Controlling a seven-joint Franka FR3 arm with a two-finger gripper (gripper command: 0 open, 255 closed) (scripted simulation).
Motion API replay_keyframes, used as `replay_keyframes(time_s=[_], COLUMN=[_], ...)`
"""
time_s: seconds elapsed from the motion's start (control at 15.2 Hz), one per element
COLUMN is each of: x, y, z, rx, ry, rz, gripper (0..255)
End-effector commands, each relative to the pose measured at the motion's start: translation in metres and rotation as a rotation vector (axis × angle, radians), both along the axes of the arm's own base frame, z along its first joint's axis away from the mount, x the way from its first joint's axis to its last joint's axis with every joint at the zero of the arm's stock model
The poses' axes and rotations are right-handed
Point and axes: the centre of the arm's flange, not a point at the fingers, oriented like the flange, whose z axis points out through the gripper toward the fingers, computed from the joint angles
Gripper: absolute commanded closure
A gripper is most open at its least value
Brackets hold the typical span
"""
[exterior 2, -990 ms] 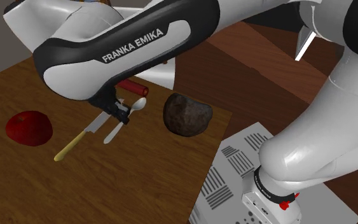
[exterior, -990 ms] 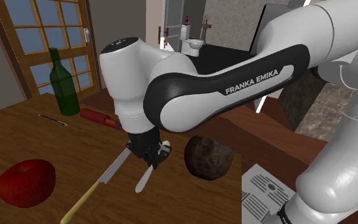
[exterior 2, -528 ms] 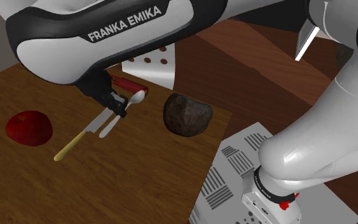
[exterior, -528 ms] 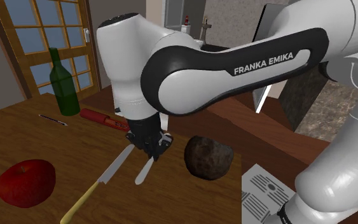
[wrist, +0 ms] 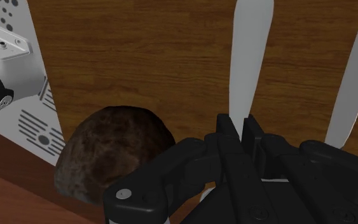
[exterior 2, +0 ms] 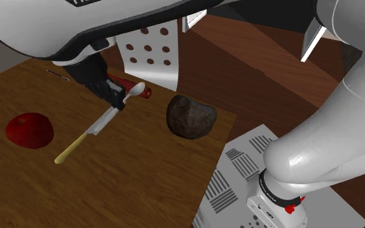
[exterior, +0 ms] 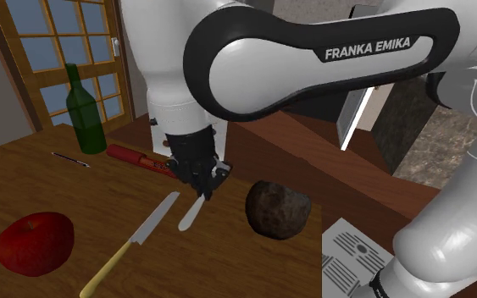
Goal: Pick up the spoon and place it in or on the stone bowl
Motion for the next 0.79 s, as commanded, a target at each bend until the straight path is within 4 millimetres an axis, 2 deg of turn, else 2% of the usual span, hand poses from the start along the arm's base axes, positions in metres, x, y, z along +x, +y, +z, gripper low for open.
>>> replay_keyframes(time_s=[0.0, 0.33, 0.73], x=[-0.001, -0.001, -0.035], y=[-0.001, -0.001, -0.072], z=[0.011, 0.032, 0.037], rx=[-0.001, -0.001, -0.001], ry=[0.0, 0.0, 0.0], rz=[0.0, 0.0, 0.0], gripper=[255, 255, 255])
